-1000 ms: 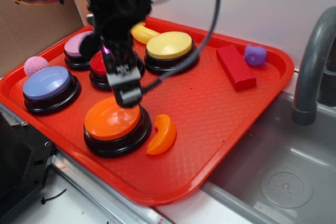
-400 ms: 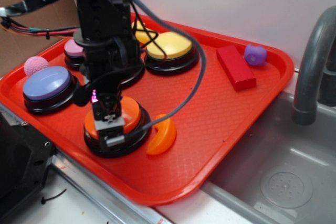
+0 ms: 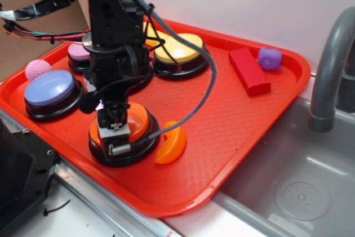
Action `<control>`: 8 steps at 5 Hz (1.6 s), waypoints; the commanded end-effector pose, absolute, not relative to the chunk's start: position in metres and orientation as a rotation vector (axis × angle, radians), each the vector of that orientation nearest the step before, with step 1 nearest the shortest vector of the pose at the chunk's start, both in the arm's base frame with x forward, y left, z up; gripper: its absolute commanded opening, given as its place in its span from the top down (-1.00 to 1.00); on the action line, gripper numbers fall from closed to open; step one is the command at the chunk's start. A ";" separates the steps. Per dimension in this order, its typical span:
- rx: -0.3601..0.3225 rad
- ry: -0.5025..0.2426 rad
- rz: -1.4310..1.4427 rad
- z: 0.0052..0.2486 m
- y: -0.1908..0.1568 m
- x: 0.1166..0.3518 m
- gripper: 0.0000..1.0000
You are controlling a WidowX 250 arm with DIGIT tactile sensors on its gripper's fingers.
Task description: Push the orange button.
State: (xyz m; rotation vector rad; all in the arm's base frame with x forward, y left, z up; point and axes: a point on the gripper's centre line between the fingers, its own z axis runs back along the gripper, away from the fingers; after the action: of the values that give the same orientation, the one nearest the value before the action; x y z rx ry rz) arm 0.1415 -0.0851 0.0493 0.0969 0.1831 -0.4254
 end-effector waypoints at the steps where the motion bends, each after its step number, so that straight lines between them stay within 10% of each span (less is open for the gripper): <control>1: 0.085 0.107 -0.425 0.061 -0.089 0.147 -1.00; 8: 0.072 0.020 -0.360 0.132 -0.093 0.164 -1.00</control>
State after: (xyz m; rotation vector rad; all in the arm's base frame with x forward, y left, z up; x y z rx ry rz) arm 0.1629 -0.0850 0.1202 0.0910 0.0723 -0.3475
